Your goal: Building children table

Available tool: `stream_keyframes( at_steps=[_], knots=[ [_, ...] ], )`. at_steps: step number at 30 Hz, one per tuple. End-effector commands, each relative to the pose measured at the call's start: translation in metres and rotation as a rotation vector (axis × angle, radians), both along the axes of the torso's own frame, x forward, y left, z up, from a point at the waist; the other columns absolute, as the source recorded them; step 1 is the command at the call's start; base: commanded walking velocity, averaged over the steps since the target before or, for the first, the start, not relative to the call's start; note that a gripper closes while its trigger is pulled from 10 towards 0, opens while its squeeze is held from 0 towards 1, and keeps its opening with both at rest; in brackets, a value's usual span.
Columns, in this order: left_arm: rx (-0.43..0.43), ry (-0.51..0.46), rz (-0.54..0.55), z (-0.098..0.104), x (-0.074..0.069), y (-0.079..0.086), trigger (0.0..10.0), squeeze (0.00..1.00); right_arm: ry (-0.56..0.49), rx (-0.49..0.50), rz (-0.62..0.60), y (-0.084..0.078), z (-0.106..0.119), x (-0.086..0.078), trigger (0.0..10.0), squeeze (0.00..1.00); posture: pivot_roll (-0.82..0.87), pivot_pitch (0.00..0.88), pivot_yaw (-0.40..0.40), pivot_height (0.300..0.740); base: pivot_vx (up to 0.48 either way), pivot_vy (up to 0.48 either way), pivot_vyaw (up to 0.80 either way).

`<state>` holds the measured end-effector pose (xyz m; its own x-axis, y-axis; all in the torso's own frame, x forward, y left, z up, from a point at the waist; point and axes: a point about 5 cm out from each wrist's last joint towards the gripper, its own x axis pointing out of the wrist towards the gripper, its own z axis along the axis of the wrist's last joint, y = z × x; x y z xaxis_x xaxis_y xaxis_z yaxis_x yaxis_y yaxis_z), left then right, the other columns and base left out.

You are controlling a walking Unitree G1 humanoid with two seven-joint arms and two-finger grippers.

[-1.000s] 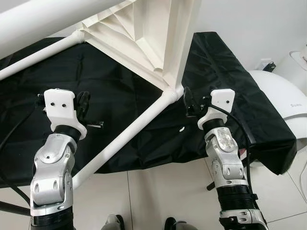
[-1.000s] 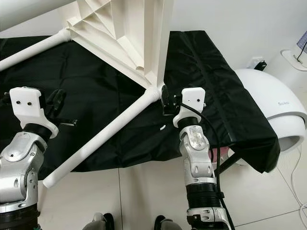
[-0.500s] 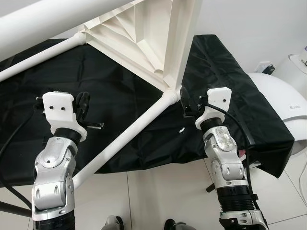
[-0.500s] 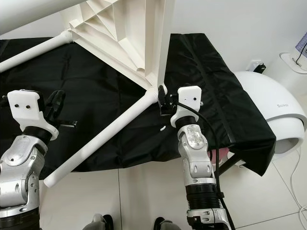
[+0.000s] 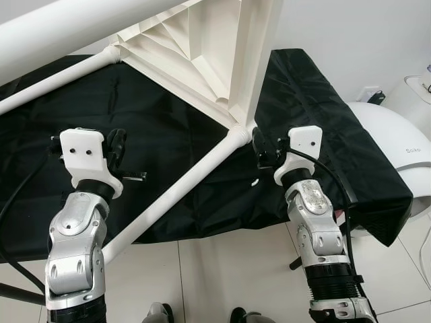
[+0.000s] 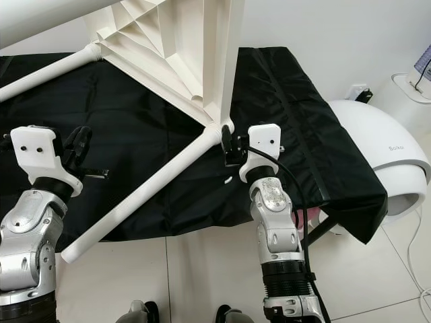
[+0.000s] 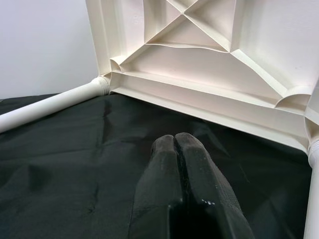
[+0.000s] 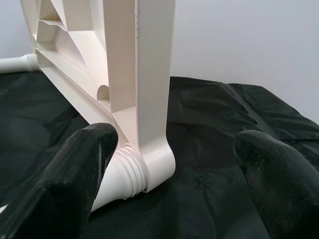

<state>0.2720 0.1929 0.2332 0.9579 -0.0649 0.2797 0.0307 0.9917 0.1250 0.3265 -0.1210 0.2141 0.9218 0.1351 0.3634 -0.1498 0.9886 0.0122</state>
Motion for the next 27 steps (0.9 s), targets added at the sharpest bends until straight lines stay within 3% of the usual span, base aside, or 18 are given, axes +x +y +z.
stream_keyframes(
  at_steps=[1,27],
  knots=[
    [-0.037,-0.028,0.118,0.0026,-0.0015,0.0061,10.0,0.0,0.003,-0.012,0.0,-0.0006,-0.0008,-0.002,10.0,0.0,0.02,0.159,-0.036,0.74,0.0,0.0,0.0],
    [-0.038,-0.039,0.109,0.0061,-0.0012,0.0048,10.0,0.0,0.007,-0.012,0.017,-0.0005,0.0019,-0.0002,10.0,0.0,0.03,0.142,-0.042,0.74,0.0,0.0,0.0]
  ],
)
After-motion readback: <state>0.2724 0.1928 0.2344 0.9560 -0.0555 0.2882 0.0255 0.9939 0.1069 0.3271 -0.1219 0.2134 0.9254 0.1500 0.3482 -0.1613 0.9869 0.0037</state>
